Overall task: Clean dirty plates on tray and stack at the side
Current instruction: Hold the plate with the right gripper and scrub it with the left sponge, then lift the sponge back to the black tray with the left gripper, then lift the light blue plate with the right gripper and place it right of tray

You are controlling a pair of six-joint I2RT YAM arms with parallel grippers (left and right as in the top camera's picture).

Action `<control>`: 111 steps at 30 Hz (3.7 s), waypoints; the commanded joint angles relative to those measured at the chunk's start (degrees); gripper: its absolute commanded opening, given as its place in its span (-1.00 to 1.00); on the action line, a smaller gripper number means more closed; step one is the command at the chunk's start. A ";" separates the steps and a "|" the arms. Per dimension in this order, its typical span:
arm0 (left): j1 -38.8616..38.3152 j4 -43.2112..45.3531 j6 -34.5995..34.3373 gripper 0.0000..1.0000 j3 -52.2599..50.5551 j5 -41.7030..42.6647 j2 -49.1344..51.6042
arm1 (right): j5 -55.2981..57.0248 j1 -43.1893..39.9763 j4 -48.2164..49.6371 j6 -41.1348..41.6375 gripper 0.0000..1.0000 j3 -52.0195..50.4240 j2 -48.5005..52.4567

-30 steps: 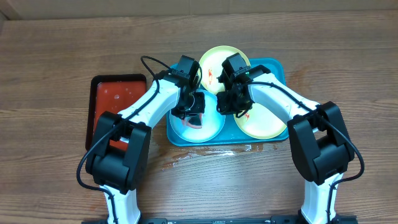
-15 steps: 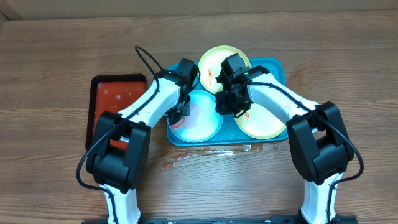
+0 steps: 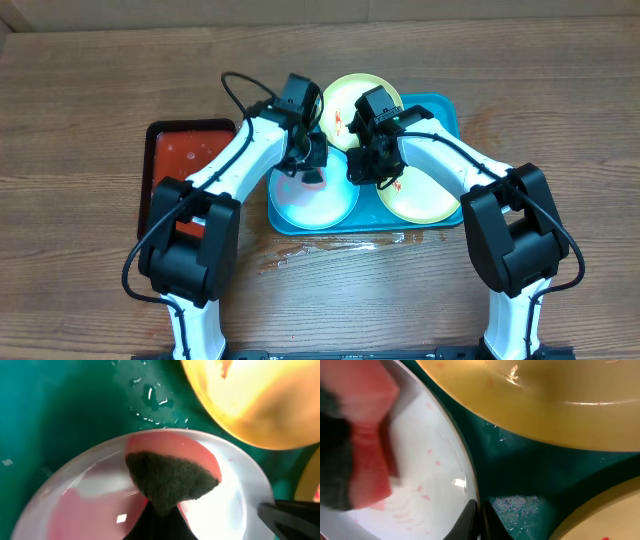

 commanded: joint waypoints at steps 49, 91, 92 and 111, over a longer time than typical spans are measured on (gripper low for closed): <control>-3.02 -7.43 9.35 -0.92 -7.26 -2.73 0.94 | 1.11 -0.24 0.24 0.24 -0.93 -0.81 0.92; 30.71 -31.93 -8.26 -0.91 23.34 -9.46 -4.98 | 79.69 20.94 -12.61 -18.05 -0.93 27.08 -1.99; 31.19 -31.91 -8.24 -0.91 23.28 -9.09 -4.98 | 83.60 22.45 -10.45 -21.46 -0.93 27.08 -1.99; 31.15 -31.89 -8.22 -0.92 23.28 -9.16 -4.98 | 78.77 27.45 -4.66 -33.00 -0.92 27.06 -1.99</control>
